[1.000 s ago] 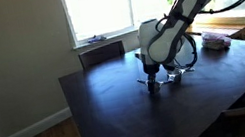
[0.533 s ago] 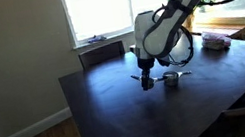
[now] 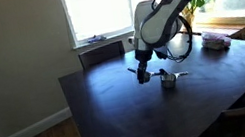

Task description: Stack the cups

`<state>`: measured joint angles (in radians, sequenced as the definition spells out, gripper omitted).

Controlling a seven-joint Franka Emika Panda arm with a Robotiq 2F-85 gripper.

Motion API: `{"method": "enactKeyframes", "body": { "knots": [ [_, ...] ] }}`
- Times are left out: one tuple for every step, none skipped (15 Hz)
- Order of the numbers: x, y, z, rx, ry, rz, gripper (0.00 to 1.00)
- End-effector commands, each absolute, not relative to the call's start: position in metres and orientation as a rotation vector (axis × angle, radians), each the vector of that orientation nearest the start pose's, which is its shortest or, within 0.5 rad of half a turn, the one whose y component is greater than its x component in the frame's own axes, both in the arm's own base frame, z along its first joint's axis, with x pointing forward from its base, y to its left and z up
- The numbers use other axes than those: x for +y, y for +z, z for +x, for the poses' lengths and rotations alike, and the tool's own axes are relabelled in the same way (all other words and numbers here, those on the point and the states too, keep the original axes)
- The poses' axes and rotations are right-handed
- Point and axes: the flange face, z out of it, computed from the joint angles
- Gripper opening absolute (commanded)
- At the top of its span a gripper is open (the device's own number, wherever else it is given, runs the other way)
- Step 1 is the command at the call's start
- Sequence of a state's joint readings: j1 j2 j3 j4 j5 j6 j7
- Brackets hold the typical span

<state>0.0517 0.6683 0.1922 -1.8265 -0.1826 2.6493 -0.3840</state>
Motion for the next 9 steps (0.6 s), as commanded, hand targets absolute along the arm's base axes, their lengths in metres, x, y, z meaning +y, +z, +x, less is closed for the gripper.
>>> {"method": "enactKeyframes", "body": {
  "knots": [
    [0.149,0.213,0.630,-1.096,-0.326,-2.894,0.42],
    [0.149,0.215,0.629,-1.090,-0.333,-2.889,0.42],
    [0.149,0.217,0.629,-1.085,-0.340,-2.886,0.42],
    [0.150,0.219,0.628,-1.081,-0.350,-2.880,0.42],
    [0.150,0.221,0.627,-1.078,-0.355,-2.877,0.42],
    [0.151,0.223,0.625,-1.079,-0.362,-2.872,0.42],
    [0.152,0.225,0.623,-1.082,-0.371,-2.864,0.42],
    [0.154,0.227,0.621,-1.086,-0.384,-2.855,0.42],
    [0.156,0.230,0.620,-1.089,-0.398,-2.847,0.42]
  ]
}}
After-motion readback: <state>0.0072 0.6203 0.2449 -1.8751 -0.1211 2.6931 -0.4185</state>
